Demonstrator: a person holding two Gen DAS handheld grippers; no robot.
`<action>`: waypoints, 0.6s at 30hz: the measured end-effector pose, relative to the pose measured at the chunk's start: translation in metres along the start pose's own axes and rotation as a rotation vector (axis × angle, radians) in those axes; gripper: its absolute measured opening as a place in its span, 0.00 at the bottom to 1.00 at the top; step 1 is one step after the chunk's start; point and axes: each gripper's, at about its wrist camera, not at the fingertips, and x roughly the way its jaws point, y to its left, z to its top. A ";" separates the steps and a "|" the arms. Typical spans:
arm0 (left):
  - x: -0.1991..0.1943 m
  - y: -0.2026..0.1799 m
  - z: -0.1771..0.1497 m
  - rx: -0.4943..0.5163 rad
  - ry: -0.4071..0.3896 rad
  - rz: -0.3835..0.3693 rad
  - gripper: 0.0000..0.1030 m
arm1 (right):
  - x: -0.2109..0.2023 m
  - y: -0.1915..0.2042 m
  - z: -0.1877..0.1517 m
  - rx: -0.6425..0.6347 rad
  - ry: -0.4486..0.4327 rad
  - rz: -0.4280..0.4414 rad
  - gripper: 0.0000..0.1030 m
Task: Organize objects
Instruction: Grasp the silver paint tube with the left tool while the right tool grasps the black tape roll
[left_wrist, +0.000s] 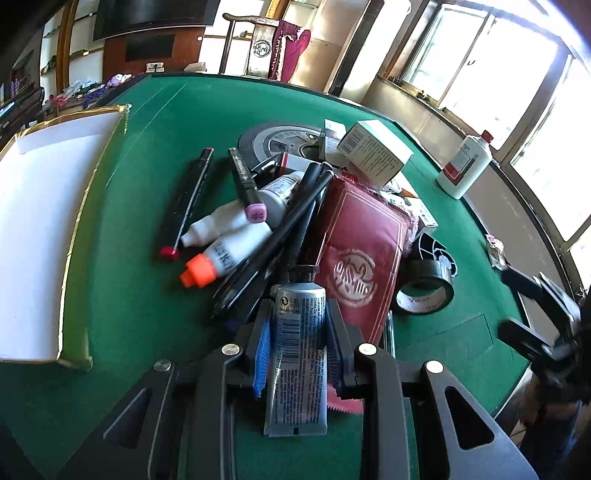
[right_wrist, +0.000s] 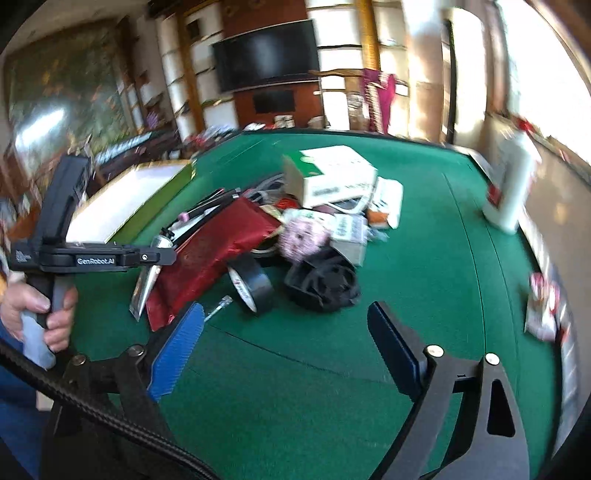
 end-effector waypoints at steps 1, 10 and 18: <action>-0.003 0.001 -0.001 -0.004 -0.010 0.000 0.22 | 0.007 0.005 0.004 -0.046 0.020 -0.006 0.76; -0.021 0.004 -0.008 0.009 -0.040 -0.007 0.22 | 0.069 0.016 0.022 -0.166 0.137 0.018 0.51; -0.023 0.005 -0.008 -0.005 -0.068 -0.020 0.22 | 0.063 0.018 0.009 -0.090 0.138 0.058 0.15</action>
